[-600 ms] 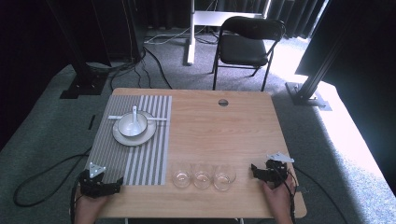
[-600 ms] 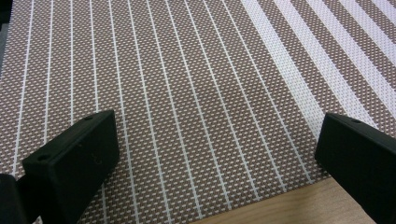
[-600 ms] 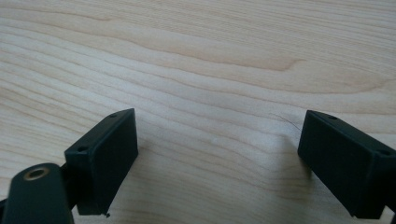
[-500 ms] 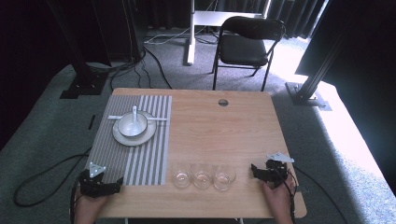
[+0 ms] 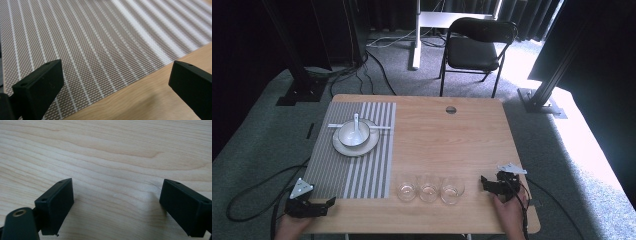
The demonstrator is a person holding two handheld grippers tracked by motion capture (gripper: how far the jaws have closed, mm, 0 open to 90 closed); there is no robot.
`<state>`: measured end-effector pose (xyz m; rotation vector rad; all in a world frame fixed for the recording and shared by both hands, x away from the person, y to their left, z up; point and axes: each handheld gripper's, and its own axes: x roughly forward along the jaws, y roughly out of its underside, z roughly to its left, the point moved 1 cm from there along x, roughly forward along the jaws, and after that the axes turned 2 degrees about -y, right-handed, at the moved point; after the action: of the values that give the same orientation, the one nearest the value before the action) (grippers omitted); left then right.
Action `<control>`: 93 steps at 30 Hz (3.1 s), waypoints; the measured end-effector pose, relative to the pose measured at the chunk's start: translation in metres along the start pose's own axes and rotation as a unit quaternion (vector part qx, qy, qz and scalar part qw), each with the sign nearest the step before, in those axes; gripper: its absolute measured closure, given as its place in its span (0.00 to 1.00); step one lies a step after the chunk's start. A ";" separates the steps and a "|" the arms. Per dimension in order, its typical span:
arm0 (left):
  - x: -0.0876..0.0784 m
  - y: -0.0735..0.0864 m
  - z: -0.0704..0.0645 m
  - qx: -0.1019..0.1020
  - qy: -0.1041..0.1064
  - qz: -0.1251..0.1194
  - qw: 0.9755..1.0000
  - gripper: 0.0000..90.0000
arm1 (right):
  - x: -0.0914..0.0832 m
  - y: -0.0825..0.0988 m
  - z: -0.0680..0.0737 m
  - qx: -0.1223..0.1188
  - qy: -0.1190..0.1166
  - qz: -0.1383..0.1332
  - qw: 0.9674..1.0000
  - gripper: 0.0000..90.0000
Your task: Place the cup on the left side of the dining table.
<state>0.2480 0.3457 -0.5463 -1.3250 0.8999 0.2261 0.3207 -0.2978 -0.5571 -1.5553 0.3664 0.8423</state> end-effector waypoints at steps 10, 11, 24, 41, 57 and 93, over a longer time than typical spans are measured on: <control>0.003 -0.002 -0.008 0.014 0.022 0.020 0.999 0.00 | 0.000 0.000 0.000 0.000 0.000 0.000 1.000 0.13; 0.003 -0.002 -0.008 0.014 0.022 0.020 0.999 0.00 | 0.000 0.000 0.000 0.000 0.000 0.000 1.000 0.13; 0.004 -0.012 -0.025 0.040 0.044 0.012 0.998 0.00 | 0.000 0.000 0.000 0.000 0.000 0.000 1.000 0.13; 0.010 -0.022 -0.040 0.054 0.072 0.012 0.996 0.00 | 0.000 0.000 0.000 0.000 0.000 0.000 1.000 0.13; 0.020 -0.039 -0.062 0.079 0.106 0.010 0.991 0.00 | 0.000 0.000 0.000 0.000 0.000 0.000 1.000 0.13; 0.027 -0.098 -0.120 0.154 0.182 -0.019 0.971 0.02 | 0.000 0.000 0.000 0.000 0.000 0.000 1.000 0.13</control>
<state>0.2732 0.2015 -0.4891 -1.1073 1.1634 -0.1897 0.3207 -0.2978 -0.5571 -1.5552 0.3662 0.8425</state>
